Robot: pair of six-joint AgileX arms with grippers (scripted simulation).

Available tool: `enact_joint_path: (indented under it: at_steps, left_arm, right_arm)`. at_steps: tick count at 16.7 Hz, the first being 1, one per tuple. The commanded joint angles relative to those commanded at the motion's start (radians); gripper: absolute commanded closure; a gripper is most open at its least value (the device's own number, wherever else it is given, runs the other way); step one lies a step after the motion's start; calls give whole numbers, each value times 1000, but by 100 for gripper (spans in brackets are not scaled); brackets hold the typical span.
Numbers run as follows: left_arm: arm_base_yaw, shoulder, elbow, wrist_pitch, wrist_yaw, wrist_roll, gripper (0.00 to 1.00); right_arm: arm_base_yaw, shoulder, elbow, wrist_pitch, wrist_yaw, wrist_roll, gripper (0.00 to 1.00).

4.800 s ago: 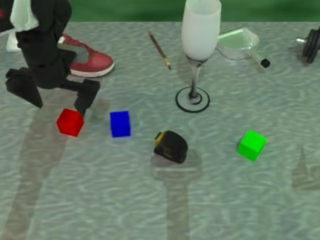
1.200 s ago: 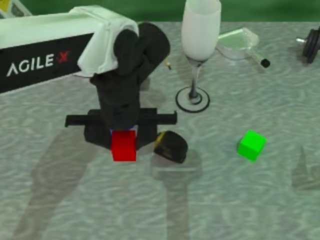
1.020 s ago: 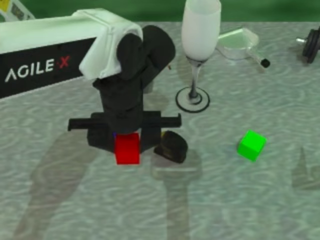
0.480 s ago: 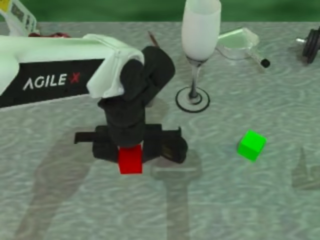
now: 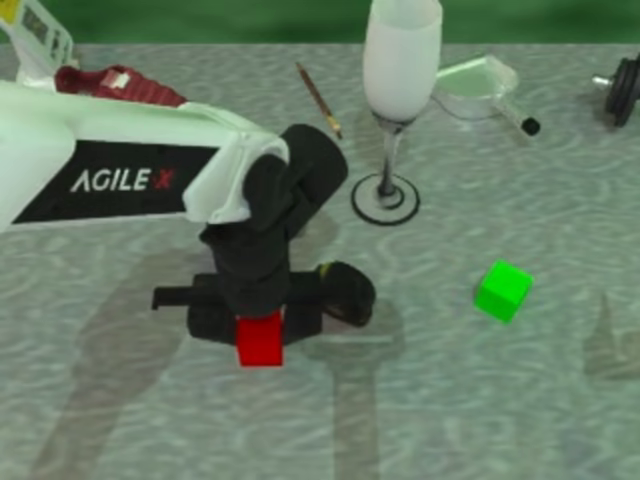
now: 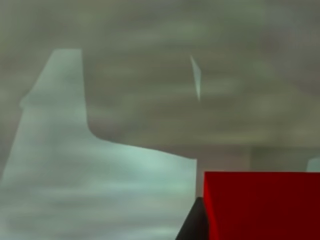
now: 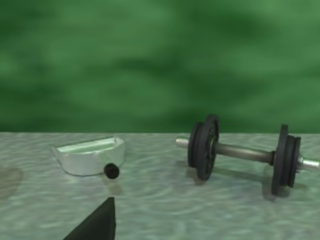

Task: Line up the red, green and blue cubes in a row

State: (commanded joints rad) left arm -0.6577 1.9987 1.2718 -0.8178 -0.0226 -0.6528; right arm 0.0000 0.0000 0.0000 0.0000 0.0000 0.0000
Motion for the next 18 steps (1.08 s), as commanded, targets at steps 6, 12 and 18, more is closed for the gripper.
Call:
enact_joint_path:
  at_steps: [6, 12, 18]
  left_arm:
    - [0, 0, 0, 0, 0, 0, 47]
    - [0, 0, 0, 0, 0, 0, 2]
    - [0, 0, 0, 0, 0, 0, 0]
  right_arm:
    - [0, 0, 0, 0, 0, 0, 0]
    - [0, 0, 0, 0, 0, 0, 0]
    - [0, 0, 0, 0, 0, 0, 0]
